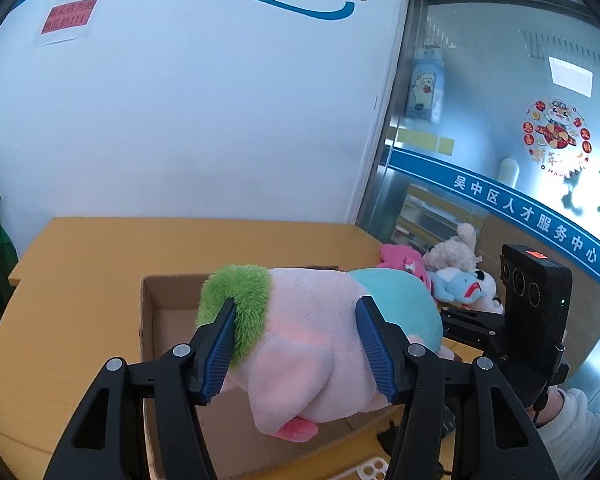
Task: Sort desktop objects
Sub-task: 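Carry the plush pig with both grippers into the cardboard box and release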
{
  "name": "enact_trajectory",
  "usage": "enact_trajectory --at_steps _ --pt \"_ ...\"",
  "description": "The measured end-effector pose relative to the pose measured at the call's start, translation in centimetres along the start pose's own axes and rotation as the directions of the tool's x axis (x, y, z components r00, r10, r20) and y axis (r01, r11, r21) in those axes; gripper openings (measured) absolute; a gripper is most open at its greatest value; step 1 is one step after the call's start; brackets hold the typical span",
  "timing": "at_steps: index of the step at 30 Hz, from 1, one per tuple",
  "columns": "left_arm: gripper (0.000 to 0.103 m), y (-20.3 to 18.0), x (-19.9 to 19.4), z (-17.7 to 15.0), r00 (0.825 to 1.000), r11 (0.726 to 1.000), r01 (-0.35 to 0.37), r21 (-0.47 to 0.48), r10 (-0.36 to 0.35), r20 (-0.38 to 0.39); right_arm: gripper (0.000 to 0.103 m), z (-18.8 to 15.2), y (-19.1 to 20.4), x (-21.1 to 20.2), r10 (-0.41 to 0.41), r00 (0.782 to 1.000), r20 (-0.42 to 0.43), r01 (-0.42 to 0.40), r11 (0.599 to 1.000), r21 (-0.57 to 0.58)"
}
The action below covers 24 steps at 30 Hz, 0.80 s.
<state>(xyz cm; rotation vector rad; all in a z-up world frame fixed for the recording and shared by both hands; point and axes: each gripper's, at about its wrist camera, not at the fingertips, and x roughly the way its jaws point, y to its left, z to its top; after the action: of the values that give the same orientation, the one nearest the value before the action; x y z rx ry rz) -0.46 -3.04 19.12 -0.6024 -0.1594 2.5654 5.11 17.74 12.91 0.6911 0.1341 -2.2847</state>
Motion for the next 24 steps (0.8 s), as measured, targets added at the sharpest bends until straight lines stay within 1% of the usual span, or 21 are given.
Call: enact_trajectory --at_steps 2,4,7,8,10,12,14,16,17,18,20,22,24 --pt "0.056 0.7 1.9 1.9 1.0 1.0 -0.023 0.006 0.023 0.01 0.066 2.5 -1.7 1.8 0.016 1.0 -0.014 -0.016 1.0 -0.012" --pt "0.056 2.0 4.0 3.6 0.999 0.999 -0.044 -0.004 0.044 0.01 0.066 5.6 -3.1 5.3 0.015 0.999 -0.034 -0.016 1.0 -0.024" --pt "0.056 4.2 7.6 5.3 0.997 0.997 -0.072 -0.016 0.072 -0.004 0.066 7.5 -5.6 8.8 0.051 0.997 -0.063 -0.051 0.999 -0.007" --pt "0.056 5.4 9.0 5.6 0.997 0.997 -0.075 -0.022 0.075 -0.016 0.066 7.8 -6.6 10.2 0.06 0.995 -0.076 -0.06 0.998 0.003" --pt "0.056 8.1 12.3 5.8 0.994 0.995 -0.089 -0.046 0.085 -0.068 0.066 8.0 -8.4 13.3 0.066 0.992 -0.111 -0.064 0.998 0.023" --pt "0.056 10.8 15.8 5.2 0.986 0.991 -0.114 -0.072 0.104 -0.133 0.066 7.6 -10.0 16.7 0.065 0.987 -0.15 -0.06 0.997 0.039" --pt "0.056 13.4 19.1 4.3 0.974 0.985 -0.131 -0.115 0.106 -0.199 0.066 6.7 -11.4 19.9 0.069 0.98 -0.187 -0.058 0.996 0.067" --pt "0.056 15.6 22.1 3.0 0.959 0.977 -0.15 -0.149 0.107 -0.264 0.066 5.5 -12.8 23.2 0.085 0.97 -0.229 -0.061 0.992 0.107" --pt "0.056 16.8 23.3 2.4 0.948 0.972 -0.164 -0.17 0.108 -0.299 0.066 5.1 -13.4 24.7 0.091 0.965 -0.247 -0.063 0.991 0.12" --pt "0.056 17.7 24.5 1.7 0.934 0.965 -0.182 -0.187 0.11 -0.339 0.066 4.3 -13.7 26.0 0.098 0.959 -0.268 -0.064 0.989 0.132" --pt "0.055 19.1 26.3 0.8 0.907 0.955 -0.224 -0.197 0.13 -0.4 0.066 2.9 -13.7 28.0 0.116 0.948 -0.295 -0.072 0.985 0.154" --pt "0.055 19.8 27.1 0.0 0.893 0.948 -0.254 -0.194 0.153 -0.424 0.066 1.8 -14.0 29.7 0.142 0.942 -0.304 -0.085 0.977 0.195" --pt "0.056 20.3 27.7 -0.4 0.875 0.94 -0.287 -0.182 0.181 -0.449 0.067 1.4 -14.0 30.3 0.165 0.939 -0.302 -0.103 0.972 0.21"
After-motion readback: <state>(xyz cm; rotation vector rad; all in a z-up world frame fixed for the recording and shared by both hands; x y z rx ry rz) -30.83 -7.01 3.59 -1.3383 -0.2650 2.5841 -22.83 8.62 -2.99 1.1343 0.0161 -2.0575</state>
